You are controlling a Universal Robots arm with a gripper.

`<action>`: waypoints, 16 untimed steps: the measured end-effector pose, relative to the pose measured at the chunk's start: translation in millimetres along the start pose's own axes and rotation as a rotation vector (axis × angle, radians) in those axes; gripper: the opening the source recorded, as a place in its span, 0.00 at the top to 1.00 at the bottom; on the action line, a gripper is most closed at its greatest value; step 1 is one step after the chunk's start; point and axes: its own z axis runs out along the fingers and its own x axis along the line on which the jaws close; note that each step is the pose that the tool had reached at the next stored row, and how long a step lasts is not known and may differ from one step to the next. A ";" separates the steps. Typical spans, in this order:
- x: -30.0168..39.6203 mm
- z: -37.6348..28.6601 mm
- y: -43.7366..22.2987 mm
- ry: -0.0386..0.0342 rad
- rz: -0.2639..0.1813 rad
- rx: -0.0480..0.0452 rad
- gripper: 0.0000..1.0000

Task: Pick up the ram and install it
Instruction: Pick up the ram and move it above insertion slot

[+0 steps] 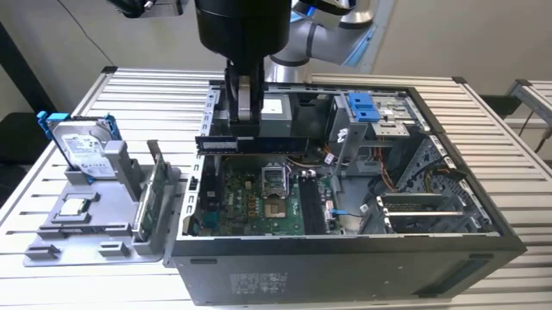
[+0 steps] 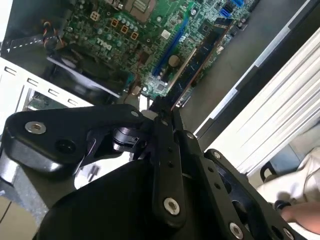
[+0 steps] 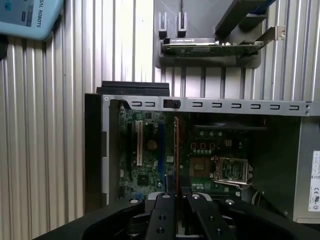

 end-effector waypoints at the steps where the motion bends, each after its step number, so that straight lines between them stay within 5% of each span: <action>1: -0.1 0.0 -1.9 -0.0001 0.000 0.0000 0.86; 16: -4.2 0.1 -25.4 -0.0027 -0.002 0.0000 0.86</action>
